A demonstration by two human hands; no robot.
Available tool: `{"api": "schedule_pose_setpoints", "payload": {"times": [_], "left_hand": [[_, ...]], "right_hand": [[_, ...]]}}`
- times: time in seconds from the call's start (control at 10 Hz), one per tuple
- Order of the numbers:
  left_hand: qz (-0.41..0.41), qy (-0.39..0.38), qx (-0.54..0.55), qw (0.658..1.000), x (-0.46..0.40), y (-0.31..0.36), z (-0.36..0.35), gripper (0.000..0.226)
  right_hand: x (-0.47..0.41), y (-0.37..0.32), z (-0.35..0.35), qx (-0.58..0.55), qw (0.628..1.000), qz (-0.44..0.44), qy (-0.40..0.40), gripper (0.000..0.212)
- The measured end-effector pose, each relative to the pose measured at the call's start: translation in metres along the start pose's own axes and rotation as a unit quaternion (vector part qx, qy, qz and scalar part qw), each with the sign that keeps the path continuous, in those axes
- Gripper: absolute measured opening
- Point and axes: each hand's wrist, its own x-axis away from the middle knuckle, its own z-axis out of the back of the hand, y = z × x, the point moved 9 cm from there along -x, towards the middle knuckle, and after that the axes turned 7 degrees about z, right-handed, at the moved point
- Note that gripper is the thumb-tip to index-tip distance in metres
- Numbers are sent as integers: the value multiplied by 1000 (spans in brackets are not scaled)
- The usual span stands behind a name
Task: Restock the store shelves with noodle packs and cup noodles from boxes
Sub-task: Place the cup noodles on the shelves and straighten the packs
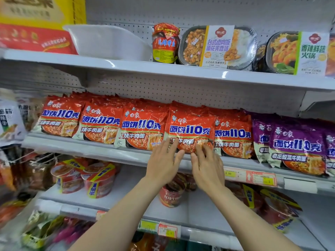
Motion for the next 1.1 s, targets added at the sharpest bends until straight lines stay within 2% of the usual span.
{"api": "schedule_pose_setpoints", "payload": {"times": [0.1, 0.2, 0.3, 0.4, 0.5, 0.6, 0.7, 0.8, 0.9, 1.0, 1.1], "left_hand": [[0, 44, 31, 999, 12, -15, 20, 86], [63, 85, 58, 993, 16, -59, 38, 81], [126, 94, 64, 985, 13, -101, 50, 83], [145, 83, 86, 982, 7, -123, 66, 88], [69, 32, 86, 993, 2, -120, 67, 52], [57, 3, 92, 994, -4, -119, 64, 61], [107, -9, 95, 990, -8, -129, 67, 124], [83, -25, 105, 991, -14, -127, 69, 129], [58, -55, 65, 995, -20, -124, 63, 89], [-6, -58, 14, 998, -20, -116, 65, 47], [-49, -21, -20, 998, -23, -119, 59, 40]], "right_hand": [[2, -14, 2, -15, 1000, -1, -5, 72], [-1, -44, -2, -83, 996, 14, -3, 67], [-8, -84, -13, -160, 986, 33, -9, 54], [-18, -123, -24, -196, 980, 41, -14, 54], [-24, -143, -35, -176, 984, 39, -7, 54], [-22, -149, -43, -150, 988, 29, -8, 56], [-20, -147, -47, -140, 990, 15, -1, 56], [-22, -146, -53, -100, 995, 2, -12, 56], [-22, -147, -60, -51, 998, 4, -39, 56], [-25, -144, -61, -32, 999, 3, -44, 57], [-25, -144, -59, -52, 998, 7, -42, 56]]}}
